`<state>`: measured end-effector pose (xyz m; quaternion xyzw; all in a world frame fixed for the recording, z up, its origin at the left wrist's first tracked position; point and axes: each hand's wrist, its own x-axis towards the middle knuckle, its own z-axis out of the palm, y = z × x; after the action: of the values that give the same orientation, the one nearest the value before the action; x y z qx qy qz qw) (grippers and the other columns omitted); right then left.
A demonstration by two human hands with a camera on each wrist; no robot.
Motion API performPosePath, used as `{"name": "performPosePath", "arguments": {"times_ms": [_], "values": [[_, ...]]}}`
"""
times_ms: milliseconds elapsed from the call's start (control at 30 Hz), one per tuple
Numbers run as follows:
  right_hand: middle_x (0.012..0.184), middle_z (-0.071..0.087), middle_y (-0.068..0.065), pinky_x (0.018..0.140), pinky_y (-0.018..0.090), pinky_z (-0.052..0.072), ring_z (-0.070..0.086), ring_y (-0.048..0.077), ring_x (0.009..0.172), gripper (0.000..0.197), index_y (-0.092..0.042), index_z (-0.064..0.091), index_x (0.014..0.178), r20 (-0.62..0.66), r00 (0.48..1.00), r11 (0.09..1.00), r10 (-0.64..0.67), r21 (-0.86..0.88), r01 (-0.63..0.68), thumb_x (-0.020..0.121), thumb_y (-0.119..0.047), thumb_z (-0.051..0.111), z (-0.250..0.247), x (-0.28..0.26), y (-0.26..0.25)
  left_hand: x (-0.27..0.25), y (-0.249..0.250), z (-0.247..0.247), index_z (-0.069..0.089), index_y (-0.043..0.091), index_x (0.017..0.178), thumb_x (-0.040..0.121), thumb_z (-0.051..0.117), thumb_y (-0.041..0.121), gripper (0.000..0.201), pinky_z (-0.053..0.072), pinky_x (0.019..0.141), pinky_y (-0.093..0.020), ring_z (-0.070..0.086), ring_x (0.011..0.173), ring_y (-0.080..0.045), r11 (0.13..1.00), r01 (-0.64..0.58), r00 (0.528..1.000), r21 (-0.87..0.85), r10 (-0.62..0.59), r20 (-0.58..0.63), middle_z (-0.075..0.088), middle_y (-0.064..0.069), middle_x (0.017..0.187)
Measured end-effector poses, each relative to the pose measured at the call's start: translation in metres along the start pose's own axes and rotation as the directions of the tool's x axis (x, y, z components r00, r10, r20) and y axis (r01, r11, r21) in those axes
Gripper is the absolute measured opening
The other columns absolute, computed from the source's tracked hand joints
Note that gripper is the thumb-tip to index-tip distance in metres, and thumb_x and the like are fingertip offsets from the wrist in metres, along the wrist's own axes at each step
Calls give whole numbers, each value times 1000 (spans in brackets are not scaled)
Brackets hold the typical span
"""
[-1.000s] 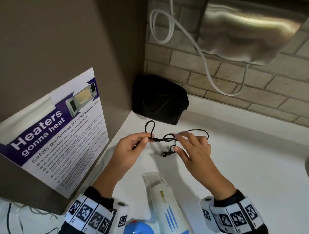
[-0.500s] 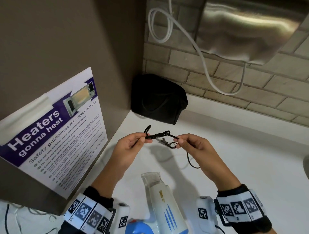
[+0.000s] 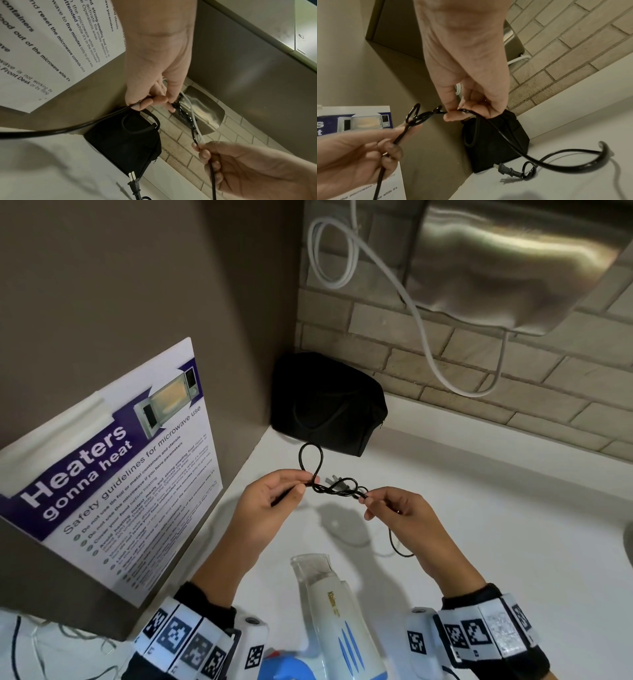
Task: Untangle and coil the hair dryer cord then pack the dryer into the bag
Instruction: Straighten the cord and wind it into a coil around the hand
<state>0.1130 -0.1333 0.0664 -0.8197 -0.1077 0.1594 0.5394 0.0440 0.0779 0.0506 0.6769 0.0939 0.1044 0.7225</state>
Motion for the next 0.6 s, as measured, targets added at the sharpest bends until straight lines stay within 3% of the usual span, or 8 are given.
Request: {"name": "performPosePath", "arguments": {"times_ms": [33,133,233,300,367,400,500,600], "values": [[76,72,2,79,42,46,61,27,86,14,-19,70,86,10,1000,1000,-13,-3,13,93,-23,59,0,0,-1,1,-1,-1,64,17,104,91,59,7,18,43,97,-28,65,107,-13,1000,8,1000,-12,-8,-9,75,2,103],[79,70,-3,83,25,41,60,10,88,21,-29,66,101,76,993,995,-89,-27,91,97,-38,48,4,-7,-8,2,-2,-2,56,21,109,89,62,10,24,43,99,-37,63,107,-27,1000,30,999,-10,-30,-24,75,2,102],[88,72,-3,91,19,38,58,-2,101,37,-37,60,118,148,983,992,-109,-51,118,96,-50,33,9,-10,-17,-1,0,4,61,21,109,90,60,6,24,42,96,-44,61,106,-35,999,-1,999,53,-1,52,75,3,102],[87,71,-7,90,19,39,58,-9,94,44,-34,64,114,225,973,997,-58,-46,70,97,-51,27,13,-10,-22,-4,2,8,63,20,110,92,57,6,23,40,100,-53,63,106,-28,991,-42,994,124,29,106,74,5,105],[80,64,-10,82,14,40,55,-8,76,43,-25,70,97,291,956,997,-41,-45,57,99,-45,32,17,-7,-24,-5,3,11,63,22,113,93,56,8,25,40,99,-57,66,105,-17,979,-92,989,181,68,133,74,8,107],[79,62,-12,79,9,40,55,-6,75,36,-22,71,94,318,947,998,-48,-16,55,100,-38,39,19,-5,-24,-6,4,11,63,24,113,93,56,8,26,42,97,-57,66,104,-13,973,-111,987,203,84,135,73,9,107],[90,70,-15,77,5,42,61,-6,86,20,-11,71,105,320,944,992,-80,121,43,96,-14,53,22,-2,-21,-5,7,11,66,28,110,92,59,10,27,48,96,-49,65,104,-5,950,-148,988,275,130,84,74,14,102],[80,68,-19,73,8,44,58,-7,77,18,-11,70,104,279,958,991,-72,126,38,95,-12,55,20,0,-19,-3,6,6,72,26,99,89,63,12,19,52,91,-43,67,96,-5,922,-167,984,350,178,-1,75,13,93]]}}
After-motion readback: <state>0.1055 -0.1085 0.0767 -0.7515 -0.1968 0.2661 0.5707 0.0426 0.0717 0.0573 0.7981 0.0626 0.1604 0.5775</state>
